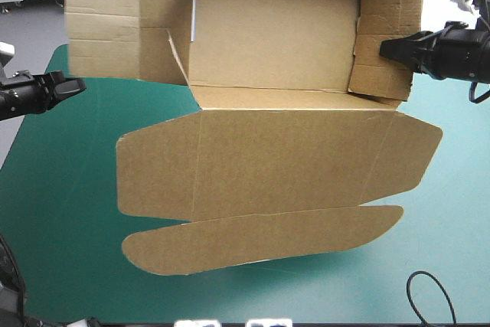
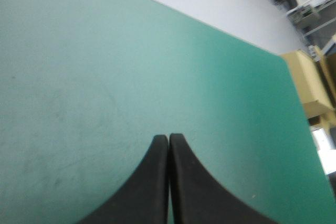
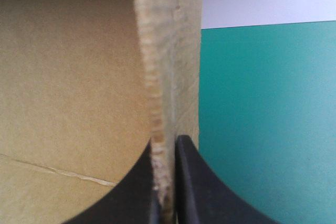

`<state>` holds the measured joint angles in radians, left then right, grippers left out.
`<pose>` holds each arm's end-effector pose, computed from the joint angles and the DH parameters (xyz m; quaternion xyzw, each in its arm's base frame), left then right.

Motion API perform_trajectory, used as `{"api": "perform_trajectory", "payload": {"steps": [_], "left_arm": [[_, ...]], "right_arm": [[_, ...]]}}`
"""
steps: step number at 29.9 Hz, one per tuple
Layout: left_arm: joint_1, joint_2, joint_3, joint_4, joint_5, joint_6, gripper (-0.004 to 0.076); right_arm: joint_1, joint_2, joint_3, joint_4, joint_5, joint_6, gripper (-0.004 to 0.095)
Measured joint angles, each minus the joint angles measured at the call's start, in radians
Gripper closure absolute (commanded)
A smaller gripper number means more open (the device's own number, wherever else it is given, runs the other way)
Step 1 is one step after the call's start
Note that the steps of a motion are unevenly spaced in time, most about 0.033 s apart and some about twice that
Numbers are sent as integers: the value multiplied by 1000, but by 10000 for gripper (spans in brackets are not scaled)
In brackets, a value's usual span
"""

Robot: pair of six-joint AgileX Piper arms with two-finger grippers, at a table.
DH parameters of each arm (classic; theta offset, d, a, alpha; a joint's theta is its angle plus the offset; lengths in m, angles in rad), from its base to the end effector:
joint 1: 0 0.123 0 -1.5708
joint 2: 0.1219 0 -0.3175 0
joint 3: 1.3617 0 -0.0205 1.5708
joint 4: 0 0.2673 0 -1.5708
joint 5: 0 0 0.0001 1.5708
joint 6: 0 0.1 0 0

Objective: Fold the box

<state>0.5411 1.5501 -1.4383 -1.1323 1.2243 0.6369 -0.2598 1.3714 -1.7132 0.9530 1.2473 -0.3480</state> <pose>0.3290 0.0983 0.4120 -0.0590 0.8368 -0.3632 0.4053 0.2727 0.0075 0.5326 -0.0606 0.8246 0.3393 0.4486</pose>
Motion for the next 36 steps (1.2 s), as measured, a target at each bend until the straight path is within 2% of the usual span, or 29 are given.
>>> {"api": "perform_trajectory", "payload": {"steps": [10,18,28,36], "left_arm": [[-121,5,0,-232,-8,18,733],[-228,-13,0,-244,-8,18,733],[-235,-111,0,-247,-5,22,733],[-235,-170,0,-245,0,22,733]], "right_arm": [[101,-3,-2,27,0,-17,926],[128,49,-2,11,0,-22,926],[139,131,-2,-42,0,-22,924],[224,192,-2,-80,-62,-22,925]]}}
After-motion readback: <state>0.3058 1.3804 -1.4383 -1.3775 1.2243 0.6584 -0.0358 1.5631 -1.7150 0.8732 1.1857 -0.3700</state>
